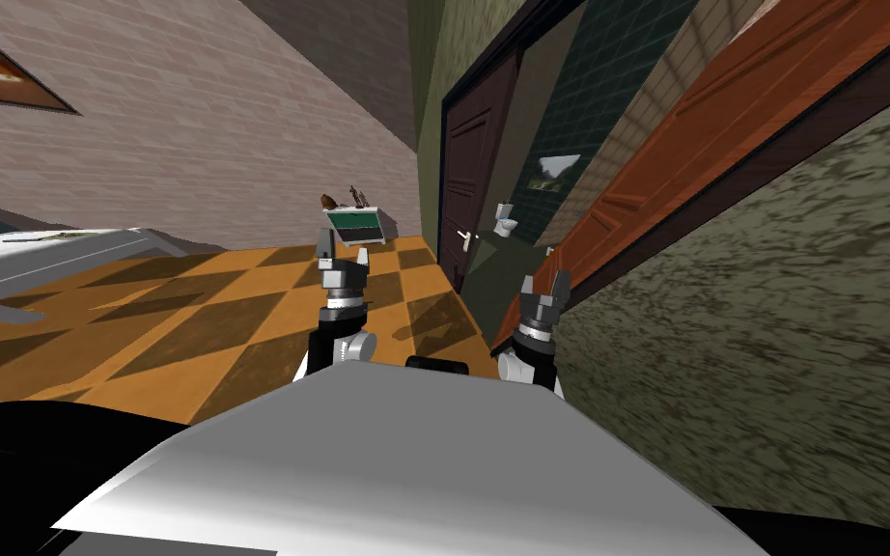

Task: Push the door open

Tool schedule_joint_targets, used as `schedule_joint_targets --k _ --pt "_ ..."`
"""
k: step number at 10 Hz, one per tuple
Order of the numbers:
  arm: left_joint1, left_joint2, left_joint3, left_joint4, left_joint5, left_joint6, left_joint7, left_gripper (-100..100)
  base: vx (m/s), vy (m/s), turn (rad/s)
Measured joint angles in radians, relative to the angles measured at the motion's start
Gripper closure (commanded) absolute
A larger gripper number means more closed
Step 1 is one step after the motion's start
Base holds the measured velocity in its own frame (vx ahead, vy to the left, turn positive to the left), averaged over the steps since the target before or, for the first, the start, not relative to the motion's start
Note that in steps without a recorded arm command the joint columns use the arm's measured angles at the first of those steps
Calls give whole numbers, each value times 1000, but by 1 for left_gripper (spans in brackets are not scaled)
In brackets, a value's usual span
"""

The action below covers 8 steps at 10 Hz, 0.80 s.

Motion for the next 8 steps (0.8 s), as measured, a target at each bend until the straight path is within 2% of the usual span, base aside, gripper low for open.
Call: schedule_joint_targets --k 2,3,4,7,8 --pt "-23 17 -8 37 7 -1 1 -100 150 65 -97" --pt "-41 25 -14 53 10 8 0 -100 160 68 -63" --pt "-46 36 -19 70 16 7 3 -100 150 59 -79" --pt "-76 52 -42 126 23 4 0 -100 120 53 -70" --pt "-95 61 -45 148 29 8 2 -100 137 59 -64"
